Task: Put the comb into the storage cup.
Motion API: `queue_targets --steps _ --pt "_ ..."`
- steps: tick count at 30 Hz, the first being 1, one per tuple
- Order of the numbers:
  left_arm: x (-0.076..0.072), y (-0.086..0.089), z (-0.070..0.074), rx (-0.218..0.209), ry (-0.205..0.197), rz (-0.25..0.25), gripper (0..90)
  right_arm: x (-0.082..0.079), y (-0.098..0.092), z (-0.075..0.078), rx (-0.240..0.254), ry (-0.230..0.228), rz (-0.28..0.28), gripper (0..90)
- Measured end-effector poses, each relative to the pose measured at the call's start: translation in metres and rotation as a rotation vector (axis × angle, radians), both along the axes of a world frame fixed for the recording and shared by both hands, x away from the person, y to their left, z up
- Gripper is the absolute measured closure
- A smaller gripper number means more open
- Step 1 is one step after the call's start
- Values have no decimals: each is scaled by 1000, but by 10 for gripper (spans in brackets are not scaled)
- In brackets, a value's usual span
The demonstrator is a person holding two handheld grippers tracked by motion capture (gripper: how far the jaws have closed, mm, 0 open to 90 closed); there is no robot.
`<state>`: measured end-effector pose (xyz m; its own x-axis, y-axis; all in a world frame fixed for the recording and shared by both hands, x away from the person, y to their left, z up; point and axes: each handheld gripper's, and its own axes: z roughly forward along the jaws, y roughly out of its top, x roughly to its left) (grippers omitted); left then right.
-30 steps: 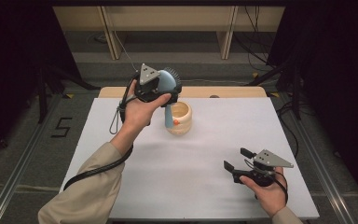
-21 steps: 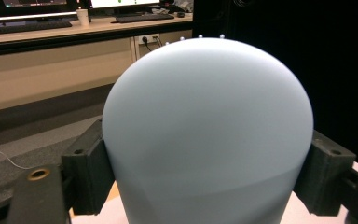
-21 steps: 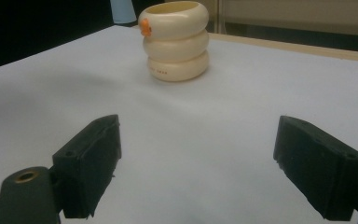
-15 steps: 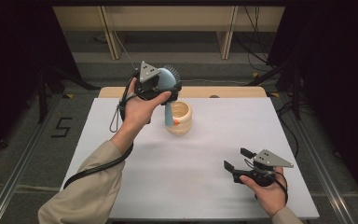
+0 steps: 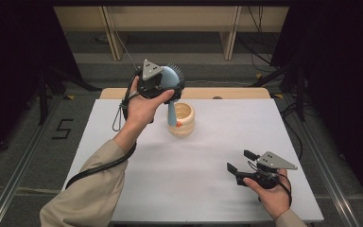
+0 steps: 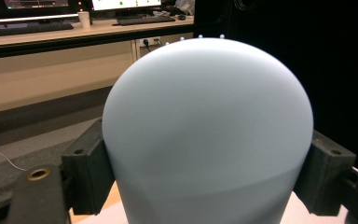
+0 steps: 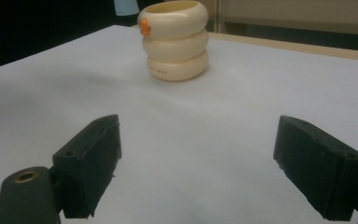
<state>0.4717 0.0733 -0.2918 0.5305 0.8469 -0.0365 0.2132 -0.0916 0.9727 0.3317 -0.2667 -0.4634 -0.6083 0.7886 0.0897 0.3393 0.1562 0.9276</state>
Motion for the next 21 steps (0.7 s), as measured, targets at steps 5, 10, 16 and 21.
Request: queue_targets --steps 5,10,16,21 --pt "1 -1 1 1 -1 0 194 0 0 0 0 3 1 158" --pt "3 -1 1 2 2 2 194 0 0 0 -1 3 1 158" --pt "4 -2 1 3 3 4 194 0 1 -1 -3 2 2 158" --pt "6 -2 2 5 1 5 194 0 0 -1 -2 2 2 158"
